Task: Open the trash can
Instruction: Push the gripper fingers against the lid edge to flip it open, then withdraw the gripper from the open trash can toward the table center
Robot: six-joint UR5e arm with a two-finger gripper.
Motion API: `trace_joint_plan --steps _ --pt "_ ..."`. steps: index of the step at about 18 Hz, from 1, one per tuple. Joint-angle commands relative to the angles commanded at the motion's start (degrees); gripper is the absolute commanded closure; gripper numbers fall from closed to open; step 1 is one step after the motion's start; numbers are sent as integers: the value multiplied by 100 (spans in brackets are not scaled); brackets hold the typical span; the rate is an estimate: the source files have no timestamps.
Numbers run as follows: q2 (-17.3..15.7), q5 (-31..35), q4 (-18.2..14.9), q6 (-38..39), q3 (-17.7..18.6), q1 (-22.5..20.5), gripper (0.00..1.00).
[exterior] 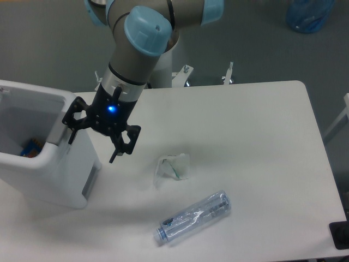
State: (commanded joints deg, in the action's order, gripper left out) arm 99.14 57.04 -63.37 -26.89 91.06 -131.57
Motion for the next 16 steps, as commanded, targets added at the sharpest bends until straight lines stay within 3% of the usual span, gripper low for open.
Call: trace_joint_plan --steps 4,8,12,16 --pt "-17 0 123 0 -131 0 0" --pt "105 0 185 -17 -483 -79 0" --pt "246 35 193 -437 -668 -535 0" --pt "272 1525 176 -1754 -537 -800 0"
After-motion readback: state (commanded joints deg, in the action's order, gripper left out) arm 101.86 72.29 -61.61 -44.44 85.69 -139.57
